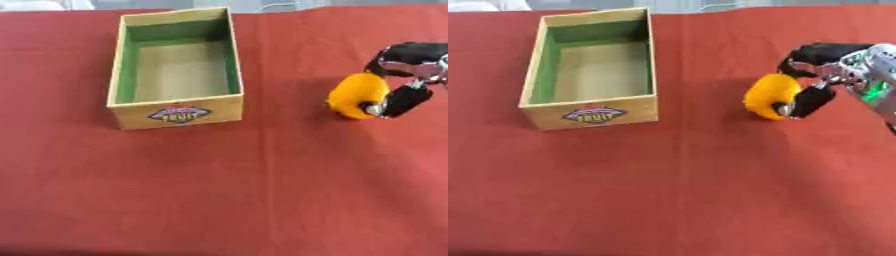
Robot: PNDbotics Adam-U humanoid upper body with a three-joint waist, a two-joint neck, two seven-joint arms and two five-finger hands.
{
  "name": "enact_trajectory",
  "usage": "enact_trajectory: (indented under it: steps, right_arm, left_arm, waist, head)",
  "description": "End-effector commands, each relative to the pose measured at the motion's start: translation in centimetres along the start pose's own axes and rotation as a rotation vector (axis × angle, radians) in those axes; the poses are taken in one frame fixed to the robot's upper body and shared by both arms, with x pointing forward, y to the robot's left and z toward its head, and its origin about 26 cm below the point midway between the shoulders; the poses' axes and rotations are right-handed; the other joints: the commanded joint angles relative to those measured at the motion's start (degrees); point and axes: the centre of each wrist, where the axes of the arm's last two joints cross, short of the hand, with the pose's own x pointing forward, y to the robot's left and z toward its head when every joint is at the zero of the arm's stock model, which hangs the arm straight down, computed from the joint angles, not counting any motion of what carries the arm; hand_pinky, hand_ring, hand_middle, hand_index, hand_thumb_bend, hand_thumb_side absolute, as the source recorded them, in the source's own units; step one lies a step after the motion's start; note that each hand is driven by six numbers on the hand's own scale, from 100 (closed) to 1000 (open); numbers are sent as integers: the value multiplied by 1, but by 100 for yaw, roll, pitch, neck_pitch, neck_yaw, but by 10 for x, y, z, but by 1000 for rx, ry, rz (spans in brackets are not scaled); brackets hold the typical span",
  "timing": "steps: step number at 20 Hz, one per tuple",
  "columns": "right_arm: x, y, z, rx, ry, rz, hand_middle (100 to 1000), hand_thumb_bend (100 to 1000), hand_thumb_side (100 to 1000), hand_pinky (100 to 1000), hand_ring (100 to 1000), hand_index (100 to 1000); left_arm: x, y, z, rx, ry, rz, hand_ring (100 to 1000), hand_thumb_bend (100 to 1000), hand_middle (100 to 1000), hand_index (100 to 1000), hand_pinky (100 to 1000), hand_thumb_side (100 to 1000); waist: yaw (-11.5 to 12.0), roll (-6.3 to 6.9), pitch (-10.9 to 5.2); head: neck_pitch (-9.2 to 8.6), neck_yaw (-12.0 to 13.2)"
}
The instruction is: Pick up objects on the table and place them in the box.
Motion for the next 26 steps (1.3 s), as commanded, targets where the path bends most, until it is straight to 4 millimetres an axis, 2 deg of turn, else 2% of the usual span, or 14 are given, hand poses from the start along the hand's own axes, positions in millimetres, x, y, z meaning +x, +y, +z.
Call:
enact_trajectory:
  steps: [1,2,10,13,14,17,18,19,26]
  right_arm:
    - [-4,-16,7,-99,30,7,460,100,163,696,712,604]
    - [-3,-17,8,-115,30,6,454,100,100,692,701,595]
    - [13,-43,21,-272,6,-15,453,100,100,694,697,604]
    - [16,-48,23,-291,4,-21,453,100,100,694,697,604]
    - [17,-50,24,-302,1,-21,441,100,130,696,689,597]
    - [34,-73,32,-437,-33,-38,436,100,147,695,680,592]
    - [40,-79,32,-466,-40,-44,433,100,216,694,676,589]
    - [45,-84,31,-486,-46,-49,433,100,155,694,675,589]
    - [84,-120,15,-575,-114,-71,428,100,182,696,672,589]
  left_arm:
    - [7,3,-8,1,-42,-1,603,129,689,826,598,909]
    - [7,3,-8,1,-42,-1,603,127,689,827,598,906]
    - [7,3,-8,-1,-45,0,604,124,689,828,598,902]
    - [7,3,-9,-1,-46,0,604,124,689,828,598,902]
    - [7,3,-8,-2,-45,1,604,128,689,827,599,905]
    - [7,0,-7,-12,-41,11,604,129,689,827,599,905]
    - [7,0,-7,-14,-41,13,604,125,689,827,600,907]
    - [8,0,-7,-16,-41,14,604,128,689,827,600,904]
    - [7,-1,-7,-14,-37,19,604,129,689,826,599,905]
  waist:
    - [1,-9,-99]
    - [1,-9,-100]
    - [-18,-13,-130]
    - [-20,-12,-135]
    - [-3,-6,-151]
    - [63,-5,-208]
    - [74,-3,-213]
    - [84,0,-213]
    - [117,20,-181]
  head:
    - [2,20]
    - [4,22]
    - [15,26]
    - [16,28]
    - [32,4]
    - [98,-45]
    - [111,-29]
    - [125,-9]
    - [122,112]
